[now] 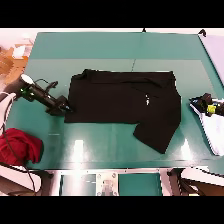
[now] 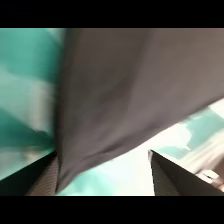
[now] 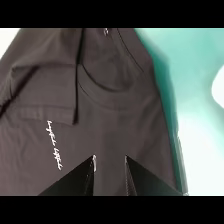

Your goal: Fold the shirts.

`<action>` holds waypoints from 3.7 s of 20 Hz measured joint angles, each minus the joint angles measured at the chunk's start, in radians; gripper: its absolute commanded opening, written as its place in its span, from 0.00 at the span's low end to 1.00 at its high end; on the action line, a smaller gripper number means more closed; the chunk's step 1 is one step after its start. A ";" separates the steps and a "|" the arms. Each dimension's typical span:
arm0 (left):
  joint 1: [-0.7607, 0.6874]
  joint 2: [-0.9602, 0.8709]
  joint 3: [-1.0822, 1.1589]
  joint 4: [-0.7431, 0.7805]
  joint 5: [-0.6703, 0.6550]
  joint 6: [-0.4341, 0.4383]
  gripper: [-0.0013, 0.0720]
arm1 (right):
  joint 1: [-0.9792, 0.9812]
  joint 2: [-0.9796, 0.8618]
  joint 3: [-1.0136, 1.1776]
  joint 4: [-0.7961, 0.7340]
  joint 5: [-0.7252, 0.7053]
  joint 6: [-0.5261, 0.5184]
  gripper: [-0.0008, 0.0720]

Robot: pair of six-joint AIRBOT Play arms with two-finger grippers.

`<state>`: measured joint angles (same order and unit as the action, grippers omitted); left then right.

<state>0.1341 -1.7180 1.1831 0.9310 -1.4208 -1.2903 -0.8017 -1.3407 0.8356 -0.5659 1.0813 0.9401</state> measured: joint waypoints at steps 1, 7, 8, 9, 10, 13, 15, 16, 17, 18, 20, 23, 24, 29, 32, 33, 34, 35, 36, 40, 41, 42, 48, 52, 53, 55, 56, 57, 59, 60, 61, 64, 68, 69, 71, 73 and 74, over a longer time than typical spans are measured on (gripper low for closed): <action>-0.008 0.003 -0.025 -0.016 0.018 0.011 0.88 | -0.001 0.000 -0.008 -0.002 0.003 0.000 0.38; -0.029 0.000 -0.088 -0.037 0.106 0.078 0.05 | -0.006 0.002 -0.027 -0.066 0.028 0.027 0.59; -0.029 0.000 -0.090 -0.043 0.109 0.083 0.05 | -0.008 0.002 -0.027 -0.099 0.030 0.051 0.59; -0.030 0.000 -0.092 -0.043 0.112 0.087 0.05 | -0.011 0.002 -0.028 -0.132 0.031 0.075 0.59; -0.030 0.000 -0.093 -0.044 0.113 0.089 0.05 | -0.016 0.002 -0.029 -0.163 0.032 0.097 0.59; -0.031 0.000 -0.096 -0.046 0.117 0.094 0.05 | -0.044 0.001 -0.029 -0.221 0.034 0.146 0.58; -0.031 0.000 -0.097 -0.046 0.118 0.096 0.05 | -0.060 -0.011 -0.032 -0.239 0.034 0.160 0.58; -0.031 0.000 -0.097 -0.046 0.118 0.097 0.05 | -0.062 -0.023 -0.035 -0.246 0.035 0.168 0.58; -0.031 0.000 -0.097 -0.046 0.119 0.097 0.05 | -0.061 -0.039 -0.040 -0.249 0.037 0.170 0.58; -0.031 0.000 -0.097 -0.046 0.119 0.097 0.05 | -0.056 -0.058 -0.045 -0.254 0.037 0.173 0.58; -0.031 0.000 -0.097 -0.045 0.119 0.097 0.05 | -0.034 -0.103 -0.049 -0.239 0.047 0.173 0.58; -0.031 0.000 -0.097 -0.044 0.121 0.097 0.05 | 0.007 -0.159 -0.053 -0.231 0.057 0.163 0.58; -0.032 0.000 -0.097 -0.043 0.121 0.097 0.05 | 0.016 -0.171 -0.053 -0.228 0.059 0.158 0.58; -0.032 0.000 -0.098 -0.043 0.124 0.096 0.05 | 0.031 -0.199 -0.053 -0.208 0.068 0.140 0.48; -0.032 0.000 -0.097 -0.043 0.124 0.096 0.05 | 0.032 -0.204 -0.053 -0.211 0.070 0.129 0.31; -0.032 0.000 -0.098 -0.043 0.124 0.096 0.05 | 0.032 -0.205 -0.054 -0.219 0.070 0.127 0.19; -0.032 0.000 -0.097 -0.043 0.124 0.096 0.05 | 0.032 -0.206 -0.054 -0.234 0.074 0.119 0.04; -0.032 0.000 -0.095 -0.043 0.123 0.096 0.05 | 0.032 -0.206 -0.055 -0.244 0.092 0.112 0.04; -0.033 0.000 -0.090 -0.043 0.120 0.096 0.05 | 0.033 -0.205 -0.055 -0.251 0.108 0.097 0.04; -0.029 0.055 0.021 0.001 0.172 0.109 0.05 | 0.032 -0.126 -0.016 -0.189 0.165 0.054 0.04; -0.032 0.106 0.075 -0.021 0.153 0.107 0.05 | 0.034 -0.080 0.023 -0.106 0.195 0.045 0.04; -0.034 0.154 0.129 -0.060 0.146 0.103 0.05 | 0.035 -0.034 0.066 -0.039 0.227 0.042 0.04; -0.030 0.510 0.551 -0.109 0.188 0.082 0.05 | 0.033 0.309 0.483 0.394 0.216 0.027 0.04; -0.031 0.741 0.751 -0.115 0.306 0.121 0.05 | 0.032 0.511 0.718 0.478 0.041 -0.004 0.04; -0.032 0.793 0.777 -0.109 0.330 0.127 0.05 | 0.032 0.553 0.749 0.481 -0.007 -0.013 0.04; -0.032 0.872 0.808 -0.073 0.352 0.124 0.05 | 0.032 0.628 0.788 0.458 -0.086 -0.027 0.04; -0.032 0.896 0.816 -0.039 0.350 0.109 0.05 | 0.032 0.656 0.800 0.441 -0.114 -0.032 0.04; -0.032 0.912 0.822 -0.009 0.341 0.090 0.05 | 0.032 0.674 0.806 0.424 -0.133 -0.035 0.04; -0.032 0.936 0.822 0.062 0.317 0.042 0.05 | 0.031 0.695 0.795 0.394 -0.160 -0.038 0.04; -0.032 0.939 0.812 0.089 0.306 0.022 0.05 | 0.031 0.703 0.774 0.386 -0.170 -0.039 0.04; -0.032 0.937 0.792 0.118 0.286 0.004 0.05 | 0.032 0.710 0.742 0.381 -0.172 -0.040 0.04; -0.032 0.903 0.669 0.148 0.221 -0.018 0.05 | 0.050 0.715 0.565 0.368 -0.129 -0.043 0.04; -0.032 0.789 0.338 0.063 0.235 0.027 0.05 | 0.180 0.670 0.203 0.364 -0.209 -0.087 0.04; -0.032 0.748 0.252 0.026 0.286 0.060 0.05 | 0.230 0.629 0.119 0.364 -0.272 -0.110 0.04; -0.032 0.631 0.109 -0.049 0.415 0.135 0.05 | 0.319 0.504 0.016 0.367 -0.402 -0.152 0.04; -0.033 0.483 0.047 -0.159 0.534 0.224 0.05 | 0.369 0.331 -0.002 0.387 -0.498 -0.180 0.04; -0.032 0.401 0.042 -0.215 0.572 0.271 0.05 | 0.384 0.241 0.018 0.400 -0.529 -0.188 0.04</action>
<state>0.1017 -1.3170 1.2255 0.7162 -0.8490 -1.0191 -0.4179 -1.0996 0.8532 -0.1661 0.5526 0.7521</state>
